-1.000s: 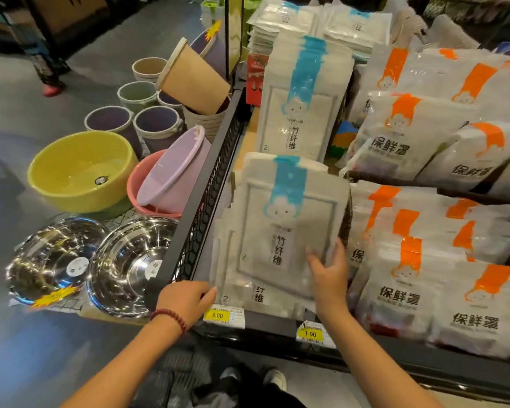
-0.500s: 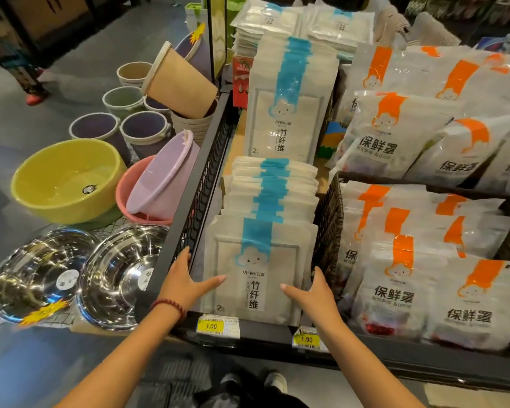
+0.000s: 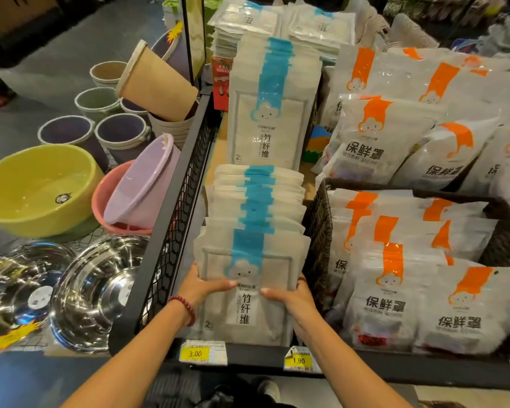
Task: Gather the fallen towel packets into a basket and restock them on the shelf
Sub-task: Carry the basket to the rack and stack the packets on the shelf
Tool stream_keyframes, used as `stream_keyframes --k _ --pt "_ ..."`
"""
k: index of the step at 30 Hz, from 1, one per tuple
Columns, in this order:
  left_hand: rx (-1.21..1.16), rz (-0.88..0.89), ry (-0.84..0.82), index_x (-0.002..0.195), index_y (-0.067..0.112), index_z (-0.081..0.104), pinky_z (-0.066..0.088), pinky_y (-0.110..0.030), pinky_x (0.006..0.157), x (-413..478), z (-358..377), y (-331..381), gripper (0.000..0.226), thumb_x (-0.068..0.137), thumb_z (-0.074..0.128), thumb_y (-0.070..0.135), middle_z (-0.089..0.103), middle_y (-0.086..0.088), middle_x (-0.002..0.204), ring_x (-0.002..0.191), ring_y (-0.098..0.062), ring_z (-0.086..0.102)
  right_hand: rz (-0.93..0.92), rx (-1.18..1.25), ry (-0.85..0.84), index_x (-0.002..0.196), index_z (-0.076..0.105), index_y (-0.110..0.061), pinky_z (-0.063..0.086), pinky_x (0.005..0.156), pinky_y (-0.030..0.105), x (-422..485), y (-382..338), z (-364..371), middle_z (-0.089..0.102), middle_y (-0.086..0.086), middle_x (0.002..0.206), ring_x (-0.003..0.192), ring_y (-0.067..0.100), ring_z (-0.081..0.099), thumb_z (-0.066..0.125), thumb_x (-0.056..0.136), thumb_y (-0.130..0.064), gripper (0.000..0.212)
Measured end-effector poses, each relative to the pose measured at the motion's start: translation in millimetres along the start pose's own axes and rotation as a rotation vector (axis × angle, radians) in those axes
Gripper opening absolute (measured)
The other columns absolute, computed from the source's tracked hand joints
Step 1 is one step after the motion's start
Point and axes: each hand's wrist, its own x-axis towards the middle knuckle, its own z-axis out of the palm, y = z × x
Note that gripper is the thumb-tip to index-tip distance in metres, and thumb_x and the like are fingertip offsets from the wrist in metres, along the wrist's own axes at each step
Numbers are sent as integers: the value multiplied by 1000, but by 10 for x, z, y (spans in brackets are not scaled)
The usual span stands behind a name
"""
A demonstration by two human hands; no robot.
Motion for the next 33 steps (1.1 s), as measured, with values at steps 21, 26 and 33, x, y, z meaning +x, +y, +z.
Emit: stream_keyframes --k 21,26,33 --pt "287 142 -153 143 22 13 53 -35 90 138 -299 -122 133 38 93 24 47 -4 132 121 -20 52 -64 -155 -176 150 -5 -23 33 111 49 79 19 -233 23 13 154 138 26 33 88 53 4 136" --pt "250 35 -171 142 18 19 55 -39 86 178 -190 -93 118 47 88 1 55 -12 123 114 -27 57 -79 -84 -144 150 -1 -25 36 109 47 69 -44 -196 44 12 142 128 24 46 77 61 18 126" --pt "303 65 110 126 0 46 51 -29 84 224 -35 -175 83 53 85 -7 60 -6 106 102 -24 59 -164 -17 -56 143 29 -18 51 93 42 137 -131 -49 56 11 128 116 25 55 69 59 27 104"
